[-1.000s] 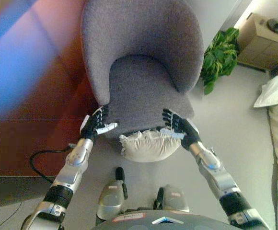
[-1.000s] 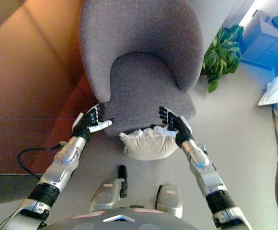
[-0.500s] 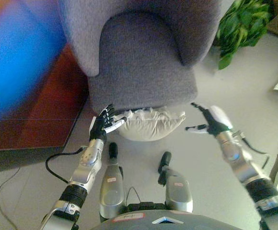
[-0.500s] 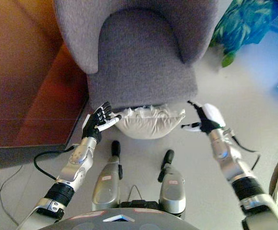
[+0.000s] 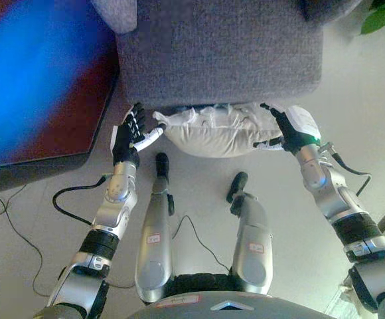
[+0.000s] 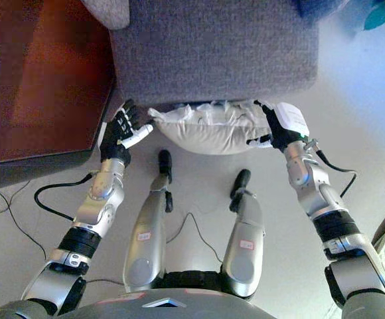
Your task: Pick up the pillow and put it on the sofa.
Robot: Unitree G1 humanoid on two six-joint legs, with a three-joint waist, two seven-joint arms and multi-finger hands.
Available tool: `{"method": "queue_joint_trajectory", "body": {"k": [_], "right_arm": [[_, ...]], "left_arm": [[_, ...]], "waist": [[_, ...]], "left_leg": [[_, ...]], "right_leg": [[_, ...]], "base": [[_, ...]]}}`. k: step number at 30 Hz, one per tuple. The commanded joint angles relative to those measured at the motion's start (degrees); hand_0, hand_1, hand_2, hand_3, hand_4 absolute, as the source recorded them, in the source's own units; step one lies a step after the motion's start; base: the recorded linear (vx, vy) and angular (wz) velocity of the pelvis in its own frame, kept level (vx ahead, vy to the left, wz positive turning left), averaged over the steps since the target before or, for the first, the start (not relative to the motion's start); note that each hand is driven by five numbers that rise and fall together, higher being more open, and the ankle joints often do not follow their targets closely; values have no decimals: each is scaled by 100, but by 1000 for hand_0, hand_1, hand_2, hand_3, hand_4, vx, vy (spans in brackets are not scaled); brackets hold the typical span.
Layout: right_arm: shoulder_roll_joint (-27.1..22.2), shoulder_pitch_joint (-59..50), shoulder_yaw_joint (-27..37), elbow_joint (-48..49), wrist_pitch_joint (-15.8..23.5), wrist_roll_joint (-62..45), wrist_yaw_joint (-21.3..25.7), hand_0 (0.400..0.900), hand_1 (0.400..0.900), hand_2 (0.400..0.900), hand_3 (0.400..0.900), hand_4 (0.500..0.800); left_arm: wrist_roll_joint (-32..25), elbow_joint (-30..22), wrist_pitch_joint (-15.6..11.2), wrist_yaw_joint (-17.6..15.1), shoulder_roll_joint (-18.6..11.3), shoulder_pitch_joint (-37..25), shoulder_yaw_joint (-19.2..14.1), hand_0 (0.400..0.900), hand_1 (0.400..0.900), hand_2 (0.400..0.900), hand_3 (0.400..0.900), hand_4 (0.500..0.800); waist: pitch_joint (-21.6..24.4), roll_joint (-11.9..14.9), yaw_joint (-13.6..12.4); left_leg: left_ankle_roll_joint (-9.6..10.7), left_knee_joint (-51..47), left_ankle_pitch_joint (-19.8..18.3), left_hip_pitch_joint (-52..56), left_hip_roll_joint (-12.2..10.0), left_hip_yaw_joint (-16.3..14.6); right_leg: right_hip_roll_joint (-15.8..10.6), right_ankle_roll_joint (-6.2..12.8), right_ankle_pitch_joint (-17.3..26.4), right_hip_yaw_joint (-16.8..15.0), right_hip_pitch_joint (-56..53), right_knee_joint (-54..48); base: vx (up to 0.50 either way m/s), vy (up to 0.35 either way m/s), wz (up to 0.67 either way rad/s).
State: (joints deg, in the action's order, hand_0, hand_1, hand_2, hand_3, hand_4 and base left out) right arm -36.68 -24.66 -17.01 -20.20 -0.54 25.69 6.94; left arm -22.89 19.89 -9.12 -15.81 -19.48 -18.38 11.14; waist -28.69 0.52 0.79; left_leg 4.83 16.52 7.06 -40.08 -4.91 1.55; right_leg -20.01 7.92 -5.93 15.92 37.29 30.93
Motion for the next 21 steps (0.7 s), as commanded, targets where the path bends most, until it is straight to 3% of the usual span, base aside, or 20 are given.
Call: {"method": "queue_joint_trajectory", "body": {"k": [1, 4, 5, 10, 21], "right_arm": [[-128, -585, 64, 250, 29, 192, 614, 900, 900, 900, 900, 800], [-170, -866, 36, 151, -12, 202, 707, 900, 900, 900, 900, 800], [-194, -998, 38, 99, -45, 191, 751, 900, 900, 900, 900, 800], [-289, -1530, -59, -87, -153, 169, 864, 900, 900, 900, 900, 800], [-600, -2934, -470, -741, -473, -176, 760, 900, 900, 900, 900, 800]], "left_arm": [[96, -698, -666, -314, -82, -346, -329, 900, 900, 900, 900, 800], [87, -742, -671, -404, -128, -464, -312, 900, 900, 900, 900, 800], [81, -789, -675, -416, -158, -510, -309, 900, 900, 900, 900, 800], [-4, -970, -652, -477, -214, -656, -198, 900, 900, 900, 900, 800], [-269, -1343, -607, -570, -447, -764, -144, 900, 900, 900, 900, 800]], "waist": [[-59, 35, 26], [-70, 3, 19], [-109, 3, 13], [-103, -7, -42], [-19, 107, -265]], "left_leg": [[15, 1601, -1451, -557, -146, -36], [3, 2058, -1752, -1060, -132, -5], [-34, 2242, -1650, -1360, -109, 0], [-45, 2857, -2008, -2112, -66, 113], [-33, 3364, -1992, -3332, 123, 388]], "right_leg": [[-102, 139, 339, -225, 629, 284], [-130, 182, 62, -372, 1150, 768], [-180, 107, 145, -382, 1414, 893], [-190, 120, -182, -520, 2214, 1532], [-188, 77, -299, -502, 3411, 2032]], "base": [[-50, 41, 1], [9, 15, -1], [0, 0, 0], [30, 4, 0], [-15, -10, 5]]}}
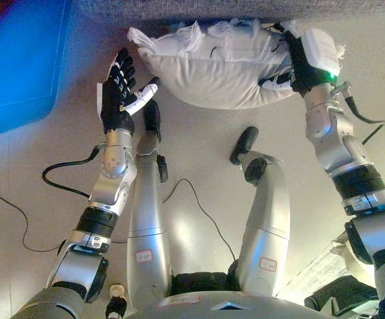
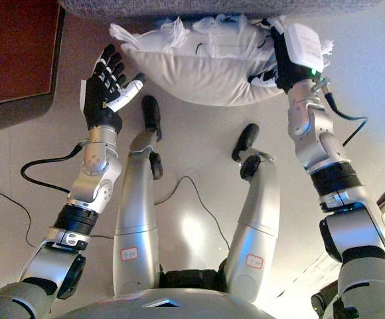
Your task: Pick up the pillow and put it on the sofa.
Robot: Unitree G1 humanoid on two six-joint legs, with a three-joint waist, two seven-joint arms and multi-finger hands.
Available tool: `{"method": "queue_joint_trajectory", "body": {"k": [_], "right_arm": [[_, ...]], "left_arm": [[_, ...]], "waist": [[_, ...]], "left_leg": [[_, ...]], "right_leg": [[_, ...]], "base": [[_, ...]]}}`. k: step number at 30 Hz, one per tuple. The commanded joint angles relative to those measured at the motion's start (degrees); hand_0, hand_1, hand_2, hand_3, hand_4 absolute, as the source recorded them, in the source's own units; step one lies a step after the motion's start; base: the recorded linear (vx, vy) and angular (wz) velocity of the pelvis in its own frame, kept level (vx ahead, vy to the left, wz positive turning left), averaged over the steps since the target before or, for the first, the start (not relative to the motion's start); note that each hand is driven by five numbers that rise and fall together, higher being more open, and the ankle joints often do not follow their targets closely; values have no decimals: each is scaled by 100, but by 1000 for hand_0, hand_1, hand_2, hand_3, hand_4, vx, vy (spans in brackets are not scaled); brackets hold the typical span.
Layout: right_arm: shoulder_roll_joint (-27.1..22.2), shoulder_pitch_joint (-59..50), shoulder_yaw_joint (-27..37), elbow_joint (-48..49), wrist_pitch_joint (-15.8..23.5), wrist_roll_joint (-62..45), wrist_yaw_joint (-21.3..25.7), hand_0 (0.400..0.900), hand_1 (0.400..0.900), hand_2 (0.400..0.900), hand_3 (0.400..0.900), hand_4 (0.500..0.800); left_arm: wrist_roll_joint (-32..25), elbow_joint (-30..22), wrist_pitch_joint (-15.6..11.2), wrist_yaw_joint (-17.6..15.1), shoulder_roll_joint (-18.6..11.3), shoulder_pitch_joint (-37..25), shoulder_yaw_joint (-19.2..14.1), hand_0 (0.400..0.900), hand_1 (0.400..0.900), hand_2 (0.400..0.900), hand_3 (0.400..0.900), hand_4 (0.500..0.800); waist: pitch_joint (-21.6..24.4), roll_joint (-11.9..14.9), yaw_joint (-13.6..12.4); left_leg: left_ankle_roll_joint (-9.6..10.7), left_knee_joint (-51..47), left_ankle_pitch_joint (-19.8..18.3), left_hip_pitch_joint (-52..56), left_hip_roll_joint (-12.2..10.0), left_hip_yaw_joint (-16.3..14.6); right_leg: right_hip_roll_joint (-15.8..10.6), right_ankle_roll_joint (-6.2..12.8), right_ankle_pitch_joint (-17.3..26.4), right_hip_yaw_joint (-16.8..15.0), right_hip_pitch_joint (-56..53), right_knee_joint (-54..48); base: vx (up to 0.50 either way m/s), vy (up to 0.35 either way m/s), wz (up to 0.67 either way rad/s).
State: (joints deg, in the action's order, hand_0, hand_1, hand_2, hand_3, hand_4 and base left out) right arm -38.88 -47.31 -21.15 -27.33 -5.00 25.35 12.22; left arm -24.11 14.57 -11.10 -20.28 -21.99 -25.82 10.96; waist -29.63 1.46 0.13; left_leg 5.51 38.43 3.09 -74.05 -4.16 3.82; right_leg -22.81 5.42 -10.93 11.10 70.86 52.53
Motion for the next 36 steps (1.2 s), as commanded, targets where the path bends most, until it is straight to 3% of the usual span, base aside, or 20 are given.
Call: {"method": "queue_joint_trajectory", "body": {"k": [1, 4, 5, 6, 11, 17, 27, 31, 33, 34, 36], "right_arm": [[-387, -884, -187, -211, -75, -262, 172, 900, 900, 900, 900, 800], [-278, -1832, -736, -998, -245, -730, -114, 900, 900, 900, 900, 800], [-203, -2106, -861, -1185, -255, -874, -158, 825, 825, 825, 825, 755], [-156, -2311, -948, -1321, -224, -1093, -153, 400, 400, 400, 400, 500], [-96, -2702, -1148, -1254, -49, -1830, -243, 400, 400, 400, 400, 500], [-167, -2609, -1114, -1108, 148, -2111, -209, 400, 400, 400, 400, 500], [-81, -1222, 158, 547, 563, -1702, 504, 400, 400, 400, 400, 500], [151, -143, 710, 1537, 1022, -1079, 937, 400, 400, 400, 400, 500], [160, 121, 794, 1796, 1082, -928, 950, 400, 400, 400, 400, 500], [215, 424, 833, 1991, 1203, -796, 952, 400, 400, 400, 400, 500], [308, 797, 964, 2254, 1341, -734, 955, 400, 400, 400, 400, 500]], "left_arm": [[-190, -826, -400, -110, -235, -12, -105, 900, 900, 900, 900, 800], [-391, -852, -318, -21, -342, 9, -47, 900, 900, 900, 900, 800], [-425, -827, -290, -10, -343, 7, -15, 900, 900, 900, 900, 800], [-475, -811, -241, 5, -355, -13, 15, 900, 900, 900, 900, 800], [-547, -805, -158, 59, -392, -20, 88, 900, 900, 900, 900, 800], [-519, -731, -243, 10, -432, -33, 31, 900, 900, 900, 900, 800], [-173, -237, -473, -389, -185, -144, -293, 900, 900, 900, 900, 800], [517, 103, -576, -555, -294, -217, -262, 900, 900, 900, 900, 800], [506, 171, -624, -558, -318, -165, -258, 900, 900, 900, 900, 800], [593, 265, -697, -494, -376, -38, -285, 900, 900, 900, 900, 800], [587, 400, -768, -426, -347, 167, -352, 900, 900, 900, 900, 800]], "waist": [[68, 28, -228], [61, 111, -330], [60, 147, -343], [58, 197, -349], [36, 407, -277], [41, 476, -199], [198, 409, -43], [198, 322, 21], [166, 323, 3], [207, 319, -10], [249, 326, -33]], "left_leg": [[-91, 1201, -1580, -12, 55, 189], [-54, 1235, -1541, -227, 65, 255], [-48, 1250, -1535, -274, 79, 276], [-39, 1250, -1523, -320, 79, 298], [-5, 1191, -1460, -412, 93, 360], [10, 988, -1383, -345, 98, 371], [-13, 440, -1218, 249, 23, 302], [-53, -300, -813, 1184, -5, 139], [-28, -458, -924, 1626, 0, 131], [-53, -687, -714, 2061, 10, 47], [-56, -961, -670, 2710, -7, 33]], "right_leg": [[82, 321, 202, -11, 110, -122], [65, 303, 193, 58, 287, -89], [75, 298, 197, 69, 327, -86], [78, 296, 206, 78, 356, -101], [117, 303, 201, 163, 413, -138], [188, 314, 237, 187, 361, -296], [284, 423, 396, 233, -213, -772], [341, 420, 741, 235, -1139, -1394], [412, 490, 633, 185, -1549, -1521], [416, 407, 824, 222, -1992, -1846], [459, 399, 910, 247, -2670, -2222]], "base": [[-19, -22, 8], [-5, -6, 2], [-4, -8, -3], [0, 0, 0], [0, 0, 0], [0, 0, 0], [6, 18, 0], [-1, 50, 4], [30, 32, -5], [-42, 37, -6], [42, 26, -7]]}}
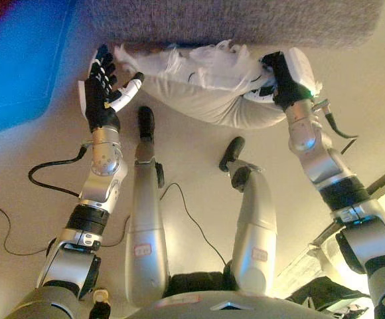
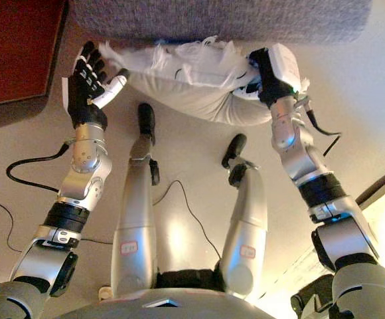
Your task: Pick up the pillow and put it on the sofa.
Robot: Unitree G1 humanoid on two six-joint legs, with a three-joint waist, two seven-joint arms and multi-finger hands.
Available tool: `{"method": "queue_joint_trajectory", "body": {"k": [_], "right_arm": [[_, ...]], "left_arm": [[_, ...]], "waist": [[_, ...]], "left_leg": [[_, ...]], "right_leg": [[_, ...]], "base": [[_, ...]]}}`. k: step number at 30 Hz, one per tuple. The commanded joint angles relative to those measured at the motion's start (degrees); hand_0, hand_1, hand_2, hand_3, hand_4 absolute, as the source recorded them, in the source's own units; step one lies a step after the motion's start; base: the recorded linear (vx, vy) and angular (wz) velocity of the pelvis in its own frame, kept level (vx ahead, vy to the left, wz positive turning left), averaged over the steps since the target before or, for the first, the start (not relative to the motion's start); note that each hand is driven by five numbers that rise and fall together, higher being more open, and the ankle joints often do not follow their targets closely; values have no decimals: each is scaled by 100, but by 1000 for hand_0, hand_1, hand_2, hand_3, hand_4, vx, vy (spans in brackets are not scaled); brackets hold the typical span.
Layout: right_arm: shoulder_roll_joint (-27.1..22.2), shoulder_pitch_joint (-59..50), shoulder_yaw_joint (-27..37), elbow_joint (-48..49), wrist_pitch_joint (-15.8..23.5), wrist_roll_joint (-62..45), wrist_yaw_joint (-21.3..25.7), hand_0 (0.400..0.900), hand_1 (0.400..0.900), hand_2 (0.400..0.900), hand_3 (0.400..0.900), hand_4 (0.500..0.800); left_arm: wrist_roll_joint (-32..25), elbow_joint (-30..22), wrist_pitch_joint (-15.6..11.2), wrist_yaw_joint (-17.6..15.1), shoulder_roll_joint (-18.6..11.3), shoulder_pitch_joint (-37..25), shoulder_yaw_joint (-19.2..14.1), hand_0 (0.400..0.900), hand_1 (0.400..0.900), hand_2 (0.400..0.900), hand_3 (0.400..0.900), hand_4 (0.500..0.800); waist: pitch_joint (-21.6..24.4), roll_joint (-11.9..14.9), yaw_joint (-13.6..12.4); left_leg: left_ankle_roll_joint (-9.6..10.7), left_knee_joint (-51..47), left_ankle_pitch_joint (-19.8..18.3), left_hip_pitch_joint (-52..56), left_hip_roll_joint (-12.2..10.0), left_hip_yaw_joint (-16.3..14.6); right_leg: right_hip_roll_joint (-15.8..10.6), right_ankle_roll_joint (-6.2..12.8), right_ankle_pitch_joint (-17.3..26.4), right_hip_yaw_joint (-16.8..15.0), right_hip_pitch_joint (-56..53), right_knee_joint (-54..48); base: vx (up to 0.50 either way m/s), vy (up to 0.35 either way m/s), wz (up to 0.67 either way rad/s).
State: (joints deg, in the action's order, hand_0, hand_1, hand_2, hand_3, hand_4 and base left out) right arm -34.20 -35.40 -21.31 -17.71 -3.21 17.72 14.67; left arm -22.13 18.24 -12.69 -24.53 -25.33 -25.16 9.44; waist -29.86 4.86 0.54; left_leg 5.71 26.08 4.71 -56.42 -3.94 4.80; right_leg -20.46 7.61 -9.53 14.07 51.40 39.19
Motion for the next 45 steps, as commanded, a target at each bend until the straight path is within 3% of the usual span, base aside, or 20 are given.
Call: {"method": "queue_joint_trajectory", "body": {"k": [1, 3, 6, 11, 15, 23, 31, 38, 42, 45], "right_arm": [[-146, -269, 1011, 1405, 1203, 70, 649, 400, 400, 400, 400, 500], [-101, -116, 1066, 1537, 1264, 57, 632, 400, 400, 400, 400, 500], [140, 669, 1309, 2047, 1512, -46, 456, 400, 400, 400, 400, 500], [281, 1509, 1682, 2643, 1710, -355, 10, 400, 400, 400, 400, 500], [338, 1937, 2014, 2927, 1757, -553, -166, 400, 400, 400, 400, 500], [572, 2077, 2542, 3587, 1974, -1577, -518, 400, 400, 400, 400, 500], [257, 1706, 2542, 3418, 1919, -2270, -725, 400, 400, 400, 400, 500], [-36, 1109, 2383, 3032, 1874, -2517, -662, 400, 400, 400, 400, 500], [-672, -196, 1754, 1629, 1710, -2666, -356, 400, 400, 400, 400, 500], [-1145, -1580, 1010, 40, 1547, -2810, -96, 400, 400, 400, 400, 500]], "left_arm": [[351, 98, -627, 72, 12, 209, -239, 900, 900, 900, 900, 800], [314, 170, -644, 123, 49, 309, -283, 900, 900, 900, 900, 800], [346, 349, -643, 418, 154, 870, -483, 900, 900, 900, 900, 800], [485, 224, -547, 883, 184, 1623, -792, 900, 900, 900, 900, 800], [530, 177, -486, 1055, 285, 1898, -887, 900, 900, 900, 900, 800], [580, 1, -329, 1447, 475, 2391, -1054, 900, 900, 900, 900, 800], [382, -537, -224, 1708, 440, 2857, -1312, 900, 900, 900, 900, 800], [275, -621, -179, 1797, 463, 3036, -1303, 900, 900, 900, 900, 800], [101, -655, -216, 1818, 313, 3008, -1074, 900, 900, 900, 900, 800], [-151, -689, -286, 1865, 136, 2962, -821, 900, 900, 900, 900, 800]], "waist": [[318, -5, -87], [330, 3, -100], [803, 41, -139], [1574, 2, -153], [1904, 20, -161], [2604, 180, -163], [2524, 275, -216], [2286, 294, -342], [2115, 337, -548], [1984, 379, -745]], "left_leg": [[-76, 147, -824, 1258, -36, -74], [-68, -71, -782, 1650, -72, -83], [29, -1280, -444, 2977, -259, -189], [138, -2694, 76, 4191, -297, -483], [210, -3060, 131, 4653, -316, -647], [158, -3074, -126, 5326, -409, -939], [142, -3056, -165, 5396, -427, -958], [151, -3036, -125, 5272, -441, -878], [148, -2995, -81, 5083, -421, -800], [156, -2972, -29, 4893, -426, -711]], "right_leg": [[244, 186, 827, -23, -1048, -1069], [263, 210, 926, 15, -1475, -1351], [250, 401, 1405, 218, -2879, -2603], [182, 657, 2089, 445, -3979, -3945], [180, 716, 2188, 566, -4426, -4289], [169, 739, 2130, 471, -4958, -4372], [177, 714, 2107, 456, -5004, -4338], [165, 692, 2069, 541, -4990, -4334], [163, 682, 2083, 572, -4899, -4347], [171, 672, 2094, 602, -4782, -4355]], "base": [[101, -6, -3], [99, -10, -1], [196, 8, -7], [133, 78, -19], [60, 37, -4], [80, 34, -12], [23, 3, 2], [29, -16, 10], [-3, -29, 10], [0, -43, 16]]}}
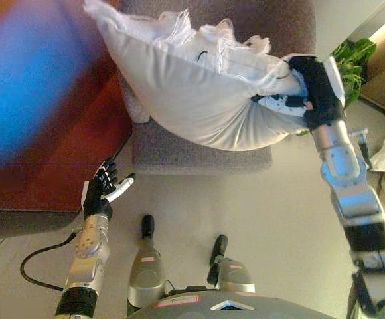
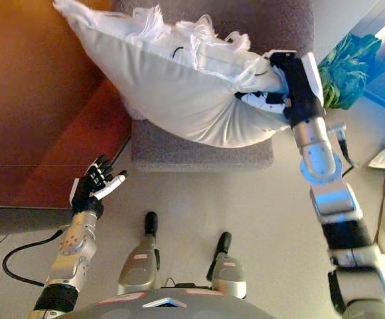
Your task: Pick up the pillow and put it on the sofa.
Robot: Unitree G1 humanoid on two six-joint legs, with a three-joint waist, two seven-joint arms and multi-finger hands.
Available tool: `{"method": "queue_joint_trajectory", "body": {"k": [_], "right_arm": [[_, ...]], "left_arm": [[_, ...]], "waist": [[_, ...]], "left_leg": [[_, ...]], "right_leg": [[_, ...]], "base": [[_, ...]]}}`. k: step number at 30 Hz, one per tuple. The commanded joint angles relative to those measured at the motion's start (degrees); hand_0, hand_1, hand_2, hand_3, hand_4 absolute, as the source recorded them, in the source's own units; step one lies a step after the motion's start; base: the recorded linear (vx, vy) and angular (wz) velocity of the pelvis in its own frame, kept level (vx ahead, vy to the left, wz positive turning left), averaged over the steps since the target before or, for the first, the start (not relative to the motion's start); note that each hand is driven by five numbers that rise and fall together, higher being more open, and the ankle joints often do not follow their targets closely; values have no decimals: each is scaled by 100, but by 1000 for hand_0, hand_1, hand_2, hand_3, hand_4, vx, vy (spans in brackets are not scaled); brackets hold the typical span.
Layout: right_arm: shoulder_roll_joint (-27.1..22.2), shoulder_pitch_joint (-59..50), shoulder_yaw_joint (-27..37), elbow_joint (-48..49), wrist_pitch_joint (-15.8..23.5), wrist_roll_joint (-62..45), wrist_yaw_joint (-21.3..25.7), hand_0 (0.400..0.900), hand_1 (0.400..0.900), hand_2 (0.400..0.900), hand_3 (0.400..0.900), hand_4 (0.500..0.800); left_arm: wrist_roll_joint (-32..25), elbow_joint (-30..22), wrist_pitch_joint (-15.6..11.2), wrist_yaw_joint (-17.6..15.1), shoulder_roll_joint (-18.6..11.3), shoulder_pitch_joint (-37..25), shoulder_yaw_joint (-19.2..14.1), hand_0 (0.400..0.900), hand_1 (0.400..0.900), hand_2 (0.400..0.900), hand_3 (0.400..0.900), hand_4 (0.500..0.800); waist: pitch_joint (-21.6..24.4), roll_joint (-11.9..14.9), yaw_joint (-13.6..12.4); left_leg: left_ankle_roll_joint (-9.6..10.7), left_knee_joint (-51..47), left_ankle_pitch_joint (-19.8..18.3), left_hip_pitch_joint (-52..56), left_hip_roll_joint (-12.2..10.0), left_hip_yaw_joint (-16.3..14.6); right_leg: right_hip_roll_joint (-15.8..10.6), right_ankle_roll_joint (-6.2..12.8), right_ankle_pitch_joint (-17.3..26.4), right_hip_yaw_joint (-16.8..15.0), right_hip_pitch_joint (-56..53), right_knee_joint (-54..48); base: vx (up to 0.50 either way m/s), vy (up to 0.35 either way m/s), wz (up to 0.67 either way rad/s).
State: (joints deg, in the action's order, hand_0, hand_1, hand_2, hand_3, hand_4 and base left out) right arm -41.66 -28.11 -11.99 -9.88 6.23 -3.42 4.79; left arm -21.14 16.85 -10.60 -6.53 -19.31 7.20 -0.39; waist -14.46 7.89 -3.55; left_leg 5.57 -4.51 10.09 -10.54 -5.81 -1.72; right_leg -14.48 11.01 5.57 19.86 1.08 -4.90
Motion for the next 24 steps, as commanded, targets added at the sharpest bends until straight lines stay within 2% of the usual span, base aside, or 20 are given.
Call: {"method": "queue_joint_trajectory", "body": {"k": [1, 5, 7, 8, 9, 13, 18, 20, 23, 24], "right_arm": [[-496, -2869, -174, -1558, 567, -827, 1029, 400, 400, 400, 400, 500], [-738, -4827, -1262, -4509, 354, -1207, 1163, 400, 400, 400, 400, 500], [-872, -5247, -1498, -5521, 232, -1343, 1096, 400, 400, 400, 400, 500], [-1003, -5353, -1636, -5974, 116, -1281, 1075, 808, 808, 808, 808, 745], [-1113, -5460, -1730, -6201, 39, -1245, 1022, 900, 900, 900, 900, 800], [-1317, -5570, -1546, -6405, -92, -1693, 1072, 900, 900, 900, 900, 800], [-1133, -5141, -1250, -6011, 54, -1784, 1282, 900, 900, 900, 900, 800], [-866, -4616, -750, -5298, 325, -2019, 1575, 900, 900, 900, 900, 800], [-447, -3717, -334, -4008, 500, -1759, 1703, 900, 900, 900, 900, 800], [-424, -3597, -254, -3904, 462, -1717, 1739, 900, 900, 900, 900, 800]], "left_arm": [[-341, -583, -527, 87, -538, -310, 269, 900, 900, 900, 900, 800], [-676, -670, -632, 162, -803, -485, 604, 900, 900, 900, 900, 800], [-732, -677, -639, 224, -884, -686, 797, 900, 900, 900, 900, 800], [-712, -712, -630, 238, -950, -799, 891, 900, 900, 900, 900, 800], [-739, -750, -603, 270, -974, -903, 957, 900, 900, 900, 900, 800], [-749, -879, -536, 288, -953, -1005, 1095, 900, 900, 900, 900, 800], [-687, -785, -501, 195, -907, -968, 1168, 900, 900, 900, 900, 800], [-636, -681, -486, 65, -782, -975, 1165, 900, 900, 900, 900, 800], [-526, -526, -451, -55, -653, -996, 1095, 900, 900, 900, 900, 800], [-521, -523, -454, -56, -679, -974, 1107, 900, 900, 900, 900, 800]], "waist": [[379, 78, -420], [199, 39, -741], [157, -7, -896], [135, -38, -985], [136, -69, -1048], [183, -144, -1191], [254, -155, -1156], [329, -167, -1049], [403, -129, -876], [420, -100, -886]], "left_leg": [[177, 90, -538, 230, -242, -10], [221, 79, -399, -66, -240, 192], [234, 73, -344, -178, -229, 300], [239, 73, -314, -243, -203, 374], [238, 80, -306, -288, -185, 433], [255, 54, -316, -320, -172, 614], [221, 70, -368, -206, -141, 678], [181, 124, -479, -111, -112, 653], [122, 207, -579, -12, -53, 572], [120, 214, -587, -5, -49, 569]], "right_leg": [[-425, 332, 589, 48, 283, 48], [-412, 323, 619, 153, 439, 35], [-410, 331, 611, 235, 458, 23], [-416, 344, 607, 289, 468, 18], [-422, 350, 592, 342, 467, 15], [-390, 365, 495, 494, 380, 11], [-393, 353, 440, 572, 206, 13], [-419, 343, 402, 544, 87, 17], [-462, 330, 409, 475, 26, 25], [-467, 332, 407, 473, 16, 24]], "base": [[-14, -59, 25], [1, -49, 30], [31, -51, 36], [44, -51, 40], [53, -59, 38], [69, -34, 29], [53, 14, 7], [31, 48, -6], [21, 49, -16], [11, 68, -30]]}}
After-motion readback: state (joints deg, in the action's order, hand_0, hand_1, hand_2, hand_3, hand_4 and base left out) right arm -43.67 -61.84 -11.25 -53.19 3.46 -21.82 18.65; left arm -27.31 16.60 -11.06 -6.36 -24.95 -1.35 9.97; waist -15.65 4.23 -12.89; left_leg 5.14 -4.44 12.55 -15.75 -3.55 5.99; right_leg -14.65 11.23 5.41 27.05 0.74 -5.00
